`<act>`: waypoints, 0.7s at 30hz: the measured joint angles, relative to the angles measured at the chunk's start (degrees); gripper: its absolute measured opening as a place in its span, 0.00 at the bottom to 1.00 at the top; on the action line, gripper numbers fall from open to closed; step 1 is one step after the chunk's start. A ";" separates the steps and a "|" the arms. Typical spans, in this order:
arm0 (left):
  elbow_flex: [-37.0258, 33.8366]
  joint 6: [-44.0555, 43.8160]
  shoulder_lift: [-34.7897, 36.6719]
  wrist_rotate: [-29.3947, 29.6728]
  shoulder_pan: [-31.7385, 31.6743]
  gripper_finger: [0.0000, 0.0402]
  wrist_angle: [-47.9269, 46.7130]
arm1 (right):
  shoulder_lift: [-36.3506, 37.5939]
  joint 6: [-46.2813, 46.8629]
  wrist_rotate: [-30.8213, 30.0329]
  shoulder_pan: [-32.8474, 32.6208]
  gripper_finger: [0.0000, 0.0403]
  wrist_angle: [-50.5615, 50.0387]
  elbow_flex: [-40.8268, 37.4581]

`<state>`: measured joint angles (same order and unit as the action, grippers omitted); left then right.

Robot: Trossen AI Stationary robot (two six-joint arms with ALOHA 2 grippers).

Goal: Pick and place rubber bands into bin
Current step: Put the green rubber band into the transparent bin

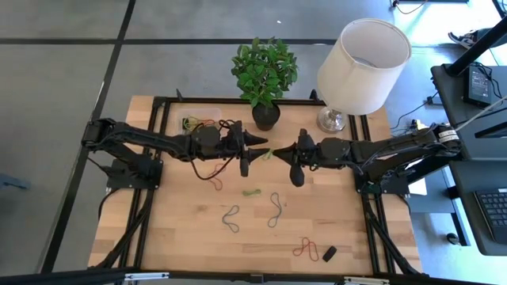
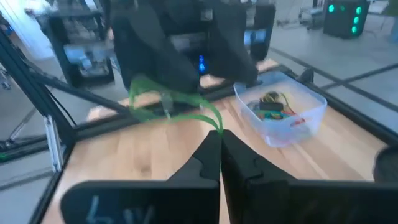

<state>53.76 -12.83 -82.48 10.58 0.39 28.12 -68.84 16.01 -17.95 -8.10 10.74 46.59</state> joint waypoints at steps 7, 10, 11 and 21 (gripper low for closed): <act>0.00 0.08 -0.02 -0.02 0.06 0.39 -3.07 | 0.04 -1.53 0.00 0.00 0.00 2.38 0.02; 0.00 0.10 -0.02 -0.02 0.06 0.39 -3.21 | 0.04 -1.69 0.00 0.00 0.00 2.63 0.02; 0.00 0.22 -0.02 -0.02 0.06 0.39 -3.53 | 0.03 -1.84 0.00 0.00 0.00 3.07 0.02; 0.00 1.61 -0.04 0.42 -0.05 0.39 -4.50 | 0.04 -3.06 0.00 0.17 0.00 4.46 0.02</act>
<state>53.76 -11.22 -82.52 11.00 0.34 23.62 -68.79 12.95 -17.96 -7.92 15.20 46.61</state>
